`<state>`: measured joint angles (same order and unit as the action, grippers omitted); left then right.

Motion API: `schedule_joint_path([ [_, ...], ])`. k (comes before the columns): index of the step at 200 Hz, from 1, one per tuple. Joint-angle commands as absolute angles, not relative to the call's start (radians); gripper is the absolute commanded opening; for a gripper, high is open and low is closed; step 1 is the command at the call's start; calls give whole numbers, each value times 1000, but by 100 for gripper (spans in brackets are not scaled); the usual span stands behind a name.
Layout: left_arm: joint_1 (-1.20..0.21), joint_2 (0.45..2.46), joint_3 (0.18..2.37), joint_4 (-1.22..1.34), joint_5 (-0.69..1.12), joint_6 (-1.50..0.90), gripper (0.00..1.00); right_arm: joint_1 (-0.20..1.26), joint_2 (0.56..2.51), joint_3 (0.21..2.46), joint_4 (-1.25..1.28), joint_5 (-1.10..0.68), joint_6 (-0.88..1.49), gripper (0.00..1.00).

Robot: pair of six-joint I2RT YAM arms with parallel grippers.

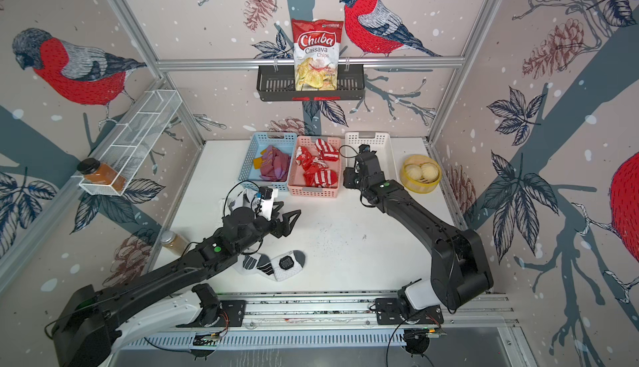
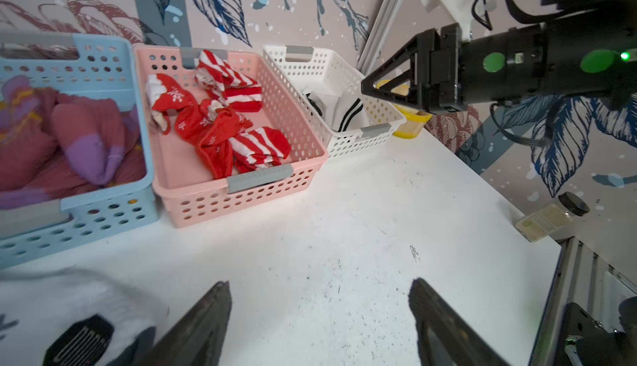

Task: Sort the socks into the basket by color
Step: Place the sock in the bin, then pick up the sock at the center of the board.

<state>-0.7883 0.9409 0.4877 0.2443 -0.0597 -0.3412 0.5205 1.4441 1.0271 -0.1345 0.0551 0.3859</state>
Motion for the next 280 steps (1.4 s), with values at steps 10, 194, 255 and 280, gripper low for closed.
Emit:
schedule_joint_path([
  [10, -788, 853, 450, 150, -180, -379, 83, 614, 1442, 988, -43, 51, 441, 58],
  [194, -789, 495, 367, -121, -313, -451, 85, 914, 1877, 1136, 189, -203, 574, 65],
  [255, -789, 476, 356, -138, -329, -460, 86, 947, 2004, 1229, 179, -236, 583, 65],
  [280, -790, 471, 354, -137, -330, -457, 86, 954, 2051, 1262, 174, -242, 586, 64],
])
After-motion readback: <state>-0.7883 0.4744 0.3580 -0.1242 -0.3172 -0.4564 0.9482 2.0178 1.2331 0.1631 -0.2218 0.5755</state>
